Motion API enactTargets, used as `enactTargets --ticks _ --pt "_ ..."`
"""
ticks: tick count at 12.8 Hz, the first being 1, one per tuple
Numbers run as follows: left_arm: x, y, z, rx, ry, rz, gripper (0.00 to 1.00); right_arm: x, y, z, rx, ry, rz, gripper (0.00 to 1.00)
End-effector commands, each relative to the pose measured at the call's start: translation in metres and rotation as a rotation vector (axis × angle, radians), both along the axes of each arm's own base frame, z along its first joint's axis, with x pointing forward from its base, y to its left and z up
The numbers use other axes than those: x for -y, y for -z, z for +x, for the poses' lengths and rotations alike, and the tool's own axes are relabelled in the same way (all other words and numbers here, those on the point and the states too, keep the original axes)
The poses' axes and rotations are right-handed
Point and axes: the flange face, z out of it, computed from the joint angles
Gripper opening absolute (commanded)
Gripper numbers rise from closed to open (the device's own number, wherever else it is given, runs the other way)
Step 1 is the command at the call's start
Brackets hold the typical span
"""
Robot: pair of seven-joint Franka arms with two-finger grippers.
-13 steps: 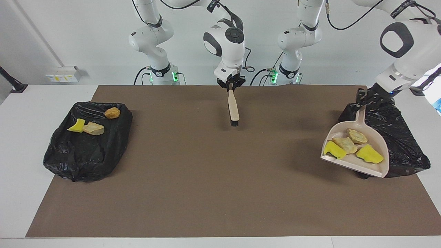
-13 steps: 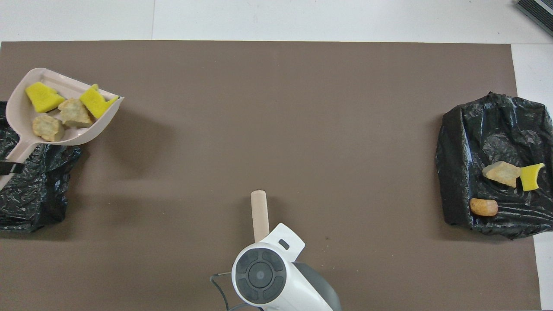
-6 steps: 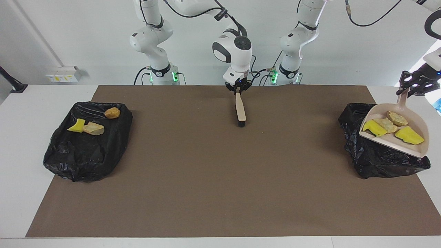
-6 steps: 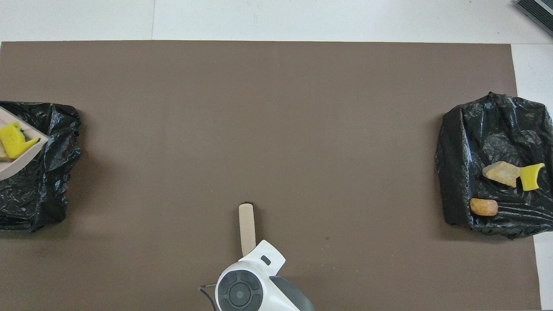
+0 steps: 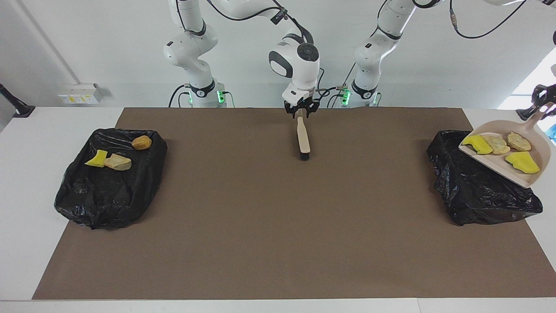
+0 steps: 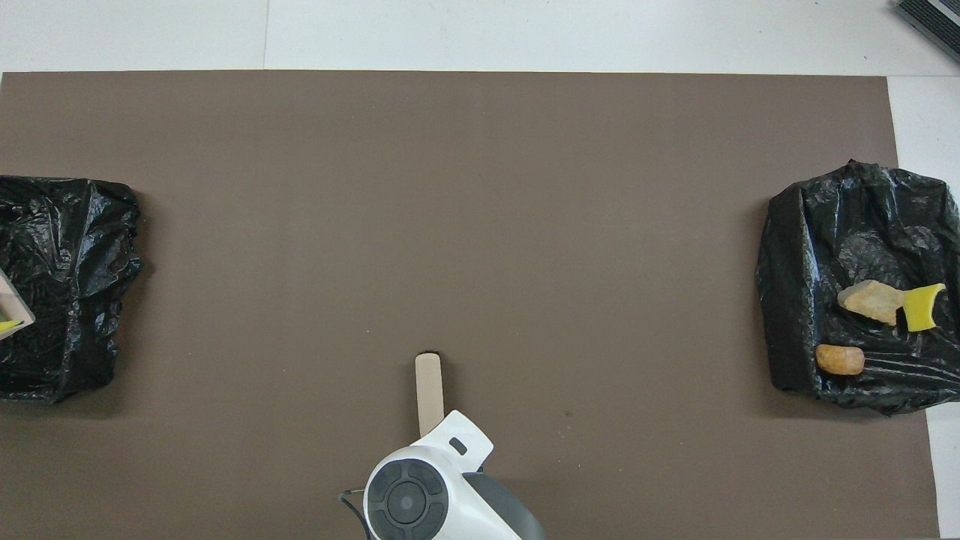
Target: Sweep and dump trash in bin
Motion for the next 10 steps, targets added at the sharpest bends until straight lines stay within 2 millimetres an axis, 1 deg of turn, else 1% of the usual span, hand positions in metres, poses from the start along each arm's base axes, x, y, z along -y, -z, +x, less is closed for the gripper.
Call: enactTargets --ticks 1,3,4,6,7,8,10 --pt "0.011 -0.009 0.027 -0.064 0.215 0.138 0.00 0.010 -0.039 0.028 0.013 0.028 -0.023 1.00" --pt "0.029 -0.009 0.042 -0.097 0.290 0.186 0.00 0.033 -0.074 0.053 0.009 -0.013 -0.014 1.00" --pt "0.034 -0.011 0.046 -0.113 0.312 0.219 0.00 0.047 -0.092 0.064 0.008 -0.035 -0.008 1.00" --pt "0.049 -0.013 0.057 -0.129 0.358 0.270 0.00 0.078 -0.123 0.090 -0.012 -0.091 -0.005 1.00" --pt "0.055 -0.016 0.062 -0.139 0.377 0.297 0.00 0.091 -0.143 0.105 -0.013 -0.109 0.001 1.00" --pt "0.056 -0.019 0.065 -0.146 0.402 0.351 0.00 0.103 -0.155 0.116 -0.014 -0.122 0.008 1.00" --pt "0.056 -0.021 0.069 -0.133 0.425 0.383 0.00 0.136 -0.182 0.141 0.012 -0.133 0.039 1.00"
